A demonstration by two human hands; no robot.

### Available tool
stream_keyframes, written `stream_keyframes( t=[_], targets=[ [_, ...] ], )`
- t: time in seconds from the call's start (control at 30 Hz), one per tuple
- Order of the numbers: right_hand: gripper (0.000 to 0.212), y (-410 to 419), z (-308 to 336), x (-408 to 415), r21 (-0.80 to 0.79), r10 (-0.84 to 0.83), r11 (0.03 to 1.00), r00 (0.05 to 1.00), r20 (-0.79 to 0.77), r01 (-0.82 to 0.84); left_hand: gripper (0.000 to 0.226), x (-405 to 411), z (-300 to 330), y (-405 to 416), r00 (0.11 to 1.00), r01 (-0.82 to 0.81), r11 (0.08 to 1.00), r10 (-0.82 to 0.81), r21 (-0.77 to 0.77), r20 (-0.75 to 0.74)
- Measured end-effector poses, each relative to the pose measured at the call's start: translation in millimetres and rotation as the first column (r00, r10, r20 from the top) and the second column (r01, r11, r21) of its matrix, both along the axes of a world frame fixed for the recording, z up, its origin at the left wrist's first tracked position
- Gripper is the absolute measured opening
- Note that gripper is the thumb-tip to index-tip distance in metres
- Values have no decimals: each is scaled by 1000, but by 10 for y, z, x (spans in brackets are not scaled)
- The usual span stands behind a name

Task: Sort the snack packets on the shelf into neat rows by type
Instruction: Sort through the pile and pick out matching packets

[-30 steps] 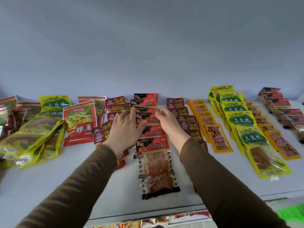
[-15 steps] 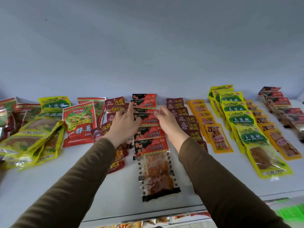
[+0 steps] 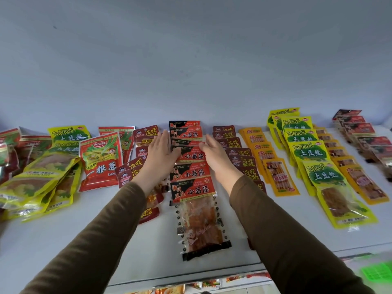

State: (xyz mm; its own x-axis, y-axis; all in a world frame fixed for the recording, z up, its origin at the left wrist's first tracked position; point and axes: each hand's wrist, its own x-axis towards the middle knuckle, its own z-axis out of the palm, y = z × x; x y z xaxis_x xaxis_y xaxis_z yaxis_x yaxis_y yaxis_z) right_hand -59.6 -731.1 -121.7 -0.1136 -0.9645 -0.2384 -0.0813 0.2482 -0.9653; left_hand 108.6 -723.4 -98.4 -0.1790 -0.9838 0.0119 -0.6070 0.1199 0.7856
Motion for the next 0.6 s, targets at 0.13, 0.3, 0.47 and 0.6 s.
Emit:
stream_keyframes(
  t=[0.13,0.3,0.47,0.6],
  targets=[
    [53,-70,-64,2,11,8,1000,1000,17,-8,16,-80,48,133,917,-17,966,118,257,-380],
    [52,-121,-5,39,34,6,999,999,47,-8,25,-154,78,-1,865,-16,934,192,356,-464],
    [38,-48,135,49,1,34,999,997,65,-35,21,-187,135,-19,833,-21,916,237,400,-501],
    [55,118,252,-3,12,2,1000,993,120,-3,26,-80,170,179,803,-19,930,233,367,-548]
  ],
)
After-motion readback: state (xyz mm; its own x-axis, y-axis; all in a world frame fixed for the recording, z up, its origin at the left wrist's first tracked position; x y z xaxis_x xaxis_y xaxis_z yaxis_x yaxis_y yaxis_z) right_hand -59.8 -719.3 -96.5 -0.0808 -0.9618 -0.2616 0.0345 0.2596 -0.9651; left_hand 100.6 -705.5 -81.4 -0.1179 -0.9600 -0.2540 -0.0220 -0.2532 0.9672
